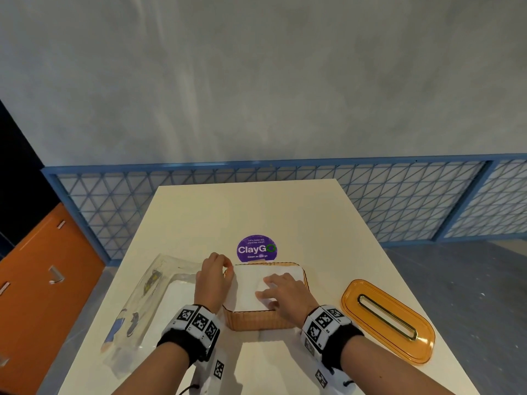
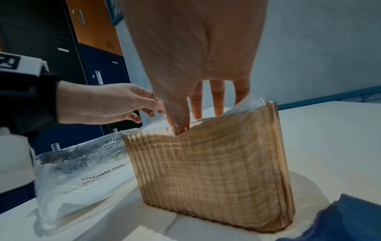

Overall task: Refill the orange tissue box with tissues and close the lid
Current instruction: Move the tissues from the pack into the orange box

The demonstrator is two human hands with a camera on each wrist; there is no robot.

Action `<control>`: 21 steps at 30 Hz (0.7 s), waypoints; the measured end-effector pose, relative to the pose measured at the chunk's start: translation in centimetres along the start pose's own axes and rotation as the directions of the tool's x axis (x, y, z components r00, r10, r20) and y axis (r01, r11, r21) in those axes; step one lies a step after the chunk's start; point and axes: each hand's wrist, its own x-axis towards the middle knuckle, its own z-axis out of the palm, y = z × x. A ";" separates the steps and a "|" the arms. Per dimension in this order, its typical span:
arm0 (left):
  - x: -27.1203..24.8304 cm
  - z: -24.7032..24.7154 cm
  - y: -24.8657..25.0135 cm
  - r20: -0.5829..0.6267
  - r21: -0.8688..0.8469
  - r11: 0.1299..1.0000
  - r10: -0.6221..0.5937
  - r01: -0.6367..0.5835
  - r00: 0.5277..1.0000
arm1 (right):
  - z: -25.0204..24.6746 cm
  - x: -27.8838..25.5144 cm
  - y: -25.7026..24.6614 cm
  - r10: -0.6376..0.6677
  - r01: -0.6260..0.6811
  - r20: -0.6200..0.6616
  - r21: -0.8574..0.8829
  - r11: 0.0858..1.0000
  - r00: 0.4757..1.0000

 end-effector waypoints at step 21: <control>-0.8 0.4 0.8 0.083 -0.213 0.976 -0.035 0.052 0.996 | 0.3 0.3 0.2 -0.005 0.005 0.000 -0.016 1.000 1.000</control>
